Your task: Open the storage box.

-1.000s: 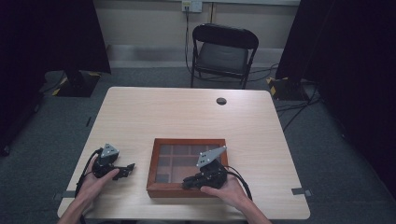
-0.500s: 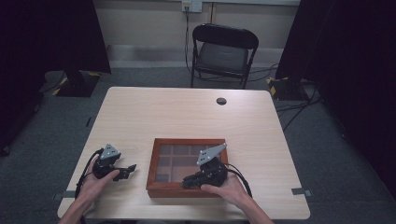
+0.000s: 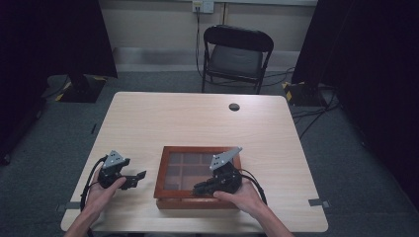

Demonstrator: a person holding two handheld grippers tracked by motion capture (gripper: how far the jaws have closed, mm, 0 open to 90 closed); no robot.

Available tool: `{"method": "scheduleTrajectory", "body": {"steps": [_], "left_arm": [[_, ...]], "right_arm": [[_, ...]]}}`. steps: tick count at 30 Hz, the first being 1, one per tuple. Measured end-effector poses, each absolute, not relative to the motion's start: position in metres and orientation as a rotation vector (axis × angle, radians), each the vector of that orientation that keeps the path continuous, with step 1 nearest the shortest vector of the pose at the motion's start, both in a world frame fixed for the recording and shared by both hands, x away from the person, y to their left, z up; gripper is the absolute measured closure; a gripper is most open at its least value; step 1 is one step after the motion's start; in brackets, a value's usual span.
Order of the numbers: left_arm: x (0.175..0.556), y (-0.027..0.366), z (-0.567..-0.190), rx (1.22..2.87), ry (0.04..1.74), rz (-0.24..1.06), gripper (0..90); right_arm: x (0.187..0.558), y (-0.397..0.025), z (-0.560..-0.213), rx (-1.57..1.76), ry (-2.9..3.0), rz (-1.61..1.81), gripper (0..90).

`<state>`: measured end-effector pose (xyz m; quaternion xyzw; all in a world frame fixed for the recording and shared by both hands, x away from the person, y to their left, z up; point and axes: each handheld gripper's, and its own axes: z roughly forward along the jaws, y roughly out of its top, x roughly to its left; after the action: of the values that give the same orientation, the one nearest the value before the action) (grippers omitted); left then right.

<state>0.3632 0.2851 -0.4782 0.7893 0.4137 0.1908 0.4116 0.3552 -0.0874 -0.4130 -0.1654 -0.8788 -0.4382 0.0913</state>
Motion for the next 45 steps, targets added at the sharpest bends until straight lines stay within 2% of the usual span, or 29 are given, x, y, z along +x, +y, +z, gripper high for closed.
{"method": "scheduleTrajectory", "body": {"steps": [17, 37, 45], "left_arm": [[0.352, 0.257, -0.462, 1.948, 0.901, 0.483, 15.7], [0.356, 0.224, -0.453, 1.968, 0.750, 0.488, 16.1], [0.358, 0.220, -0.451, 1.923, 0.711, 0.494, 16.6]], "right_arm": [[0.366, -0.087, -0.391, -0.448, -2.604, -1.291, 83.7], [0.377, -0.087, -0.374, -0.444, -2.589, -1.279, 83.7], [0.383, -0.087, -0.366, -0.444, -2.585, -1.270, 83.8]]}}
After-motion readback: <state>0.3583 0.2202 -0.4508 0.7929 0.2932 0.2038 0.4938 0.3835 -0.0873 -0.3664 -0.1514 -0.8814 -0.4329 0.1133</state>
